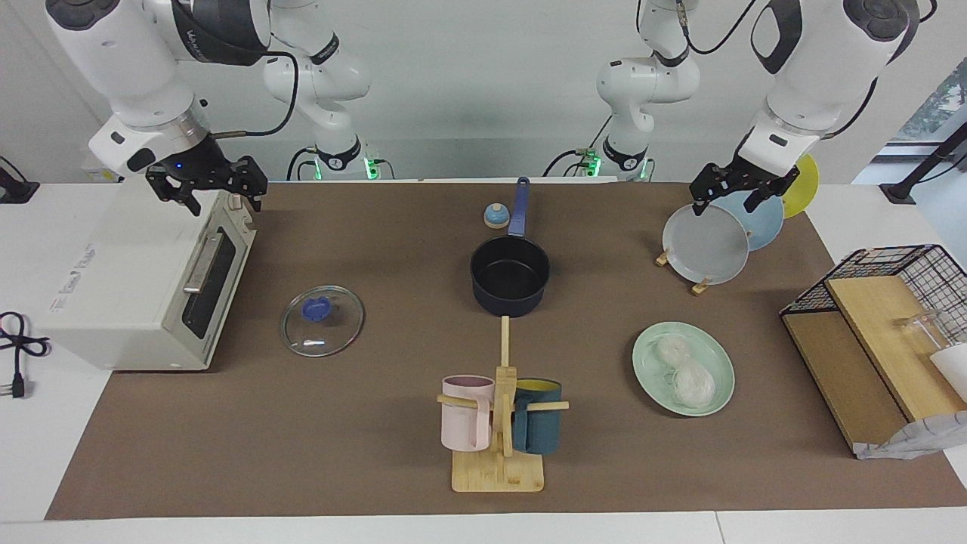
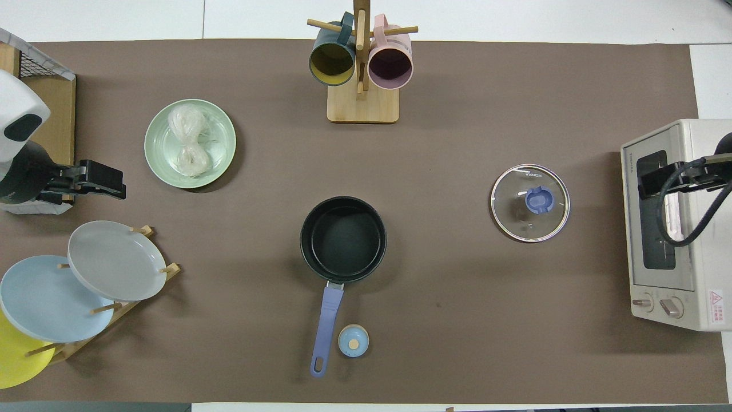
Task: Transfer vermicelli from plate to pot
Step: 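Reach the left gripper to the white vermicelli on the green plate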
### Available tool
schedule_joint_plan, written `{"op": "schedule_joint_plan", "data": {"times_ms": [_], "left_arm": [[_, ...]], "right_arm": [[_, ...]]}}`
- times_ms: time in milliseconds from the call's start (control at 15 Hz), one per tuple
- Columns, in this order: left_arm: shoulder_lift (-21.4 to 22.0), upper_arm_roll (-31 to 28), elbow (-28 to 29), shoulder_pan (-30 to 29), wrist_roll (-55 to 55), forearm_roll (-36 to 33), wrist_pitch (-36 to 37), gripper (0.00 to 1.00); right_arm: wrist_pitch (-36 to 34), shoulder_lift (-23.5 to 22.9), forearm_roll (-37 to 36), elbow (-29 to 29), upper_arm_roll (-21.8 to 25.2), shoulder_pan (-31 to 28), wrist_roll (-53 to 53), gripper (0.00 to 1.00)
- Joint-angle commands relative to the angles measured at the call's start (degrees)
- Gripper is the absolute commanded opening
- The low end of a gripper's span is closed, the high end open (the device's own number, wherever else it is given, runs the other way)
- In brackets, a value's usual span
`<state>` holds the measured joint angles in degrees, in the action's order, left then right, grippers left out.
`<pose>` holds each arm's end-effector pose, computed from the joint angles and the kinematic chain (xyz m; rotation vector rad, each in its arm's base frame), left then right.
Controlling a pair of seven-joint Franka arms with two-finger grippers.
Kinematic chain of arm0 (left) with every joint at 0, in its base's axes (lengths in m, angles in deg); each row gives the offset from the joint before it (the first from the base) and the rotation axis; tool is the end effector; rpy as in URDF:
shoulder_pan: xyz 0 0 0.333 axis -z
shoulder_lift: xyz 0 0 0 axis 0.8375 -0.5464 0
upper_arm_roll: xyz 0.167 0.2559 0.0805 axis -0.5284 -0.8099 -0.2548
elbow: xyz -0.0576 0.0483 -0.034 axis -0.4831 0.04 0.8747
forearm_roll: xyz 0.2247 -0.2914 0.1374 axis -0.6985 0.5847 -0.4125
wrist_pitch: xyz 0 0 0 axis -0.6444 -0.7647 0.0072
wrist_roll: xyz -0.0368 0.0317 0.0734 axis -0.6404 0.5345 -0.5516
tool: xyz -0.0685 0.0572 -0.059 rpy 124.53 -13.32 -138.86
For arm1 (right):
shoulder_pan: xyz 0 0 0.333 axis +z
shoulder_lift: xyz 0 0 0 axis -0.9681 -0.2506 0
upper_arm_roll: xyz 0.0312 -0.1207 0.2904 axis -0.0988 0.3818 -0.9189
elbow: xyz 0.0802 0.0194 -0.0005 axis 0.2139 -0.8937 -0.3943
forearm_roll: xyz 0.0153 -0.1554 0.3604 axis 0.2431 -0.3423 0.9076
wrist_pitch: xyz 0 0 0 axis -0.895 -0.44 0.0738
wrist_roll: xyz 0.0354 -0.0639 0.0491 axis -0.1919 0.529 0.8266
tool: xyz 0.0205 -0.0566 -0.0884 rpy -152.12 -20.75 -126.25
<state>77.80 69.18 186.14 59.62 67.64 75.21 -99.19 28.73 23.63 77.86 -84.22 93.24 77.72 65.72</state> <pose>0.5333 -0.0715 0.5983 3.1182 -0.0074 -0.1015 0.5450 -0.0234 0.6014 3.1046 0.1415 -0.1452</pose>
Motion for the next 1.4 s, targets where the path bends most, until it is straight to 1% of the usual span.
{"op": "schedule_joint_plan", "data": {"times_ms": [0,200,400,467,600,667,733,800,933,1067,1200,1333], "left_arm": [[0.07,-0.11,-0.2,0.15,-0.31,-0.92,-0.11,1.0],[0.07,-0.11,-0.2,0.33,-1.09,-0.83,-0.72,1.0],[-0.02,-0.11,0.85,0.33,-5.22,-0.74,-4.58,1.0],[-0.89,-0.11,0.59,0.59,-5.23,-0.83,-5.02,1.0],[-6.93,-0.11,-2.29,0.94,-5.32,-0.22,-7.65,1.0],[-11.57,-0.11,-4.84,0.95,-5.32,-0.3,-8.53,1.0],[-17.1,-0.11,-7.47,0.95,-5.32,-0.56,-10.37,1.0],[-20.81,-0.11,-8.28,0.86,-5.23,-0.74,-14.74,1.0],[-25.92,-0.11,-7.42,0.86,-5.23,-0.83,-23.97,1.0],[-30.58,-0.11,-7.06,0.94,-5.23,-1.01,-30.74,1.0],[-32.44,-0.11,-6.1,0.77,-5.05,-1.18,-34.98,1.0],[-33.41,-0.11,-4.87,1.03,-4.79,-3.28,-36.75,1.0]], "right_arm": [[-1.18,-0.58,0.88,1.33,-0.34,-0.47,-0.96,1.0],[-1.18,-0.58,0.88,1.24,-0.34,-0.47,-0.96,1.0],[-1.18,-0.58,0.88,1.33,-0.34,-0.47,-0.96,1.0],[-1.18,-0.58,0.88,1.33,-0.34,-0.47,-0.96,1.0],[-1.27,-0.58,0.96,1.24,-0.34,-0.39,-0.96,1.0],[-1.18,-0.58,0.88,1.15,-0.34,-0.3,-0.96,1.0],[-1.01,-0.58,0.96,1.06,-0.34,-0.12,-1.05,1.0],[-0.57,-0.58,0.88,0.98,-0.34,0.14,-1.31,1.0],[0.04,-0.23,0.79,0.02,-0.69,0.23,-2.8,1.0],[4.16,0.73,0.88,-3.4,-0.78,0.32,-4.21,1.0],[7.24,0.3,0.88,-4.56,-0.78,2.77,-4.39,1.0],[11.1,-1.45,0.96,-6.4,-0.78,4.35,-4.56,1.0]]}}
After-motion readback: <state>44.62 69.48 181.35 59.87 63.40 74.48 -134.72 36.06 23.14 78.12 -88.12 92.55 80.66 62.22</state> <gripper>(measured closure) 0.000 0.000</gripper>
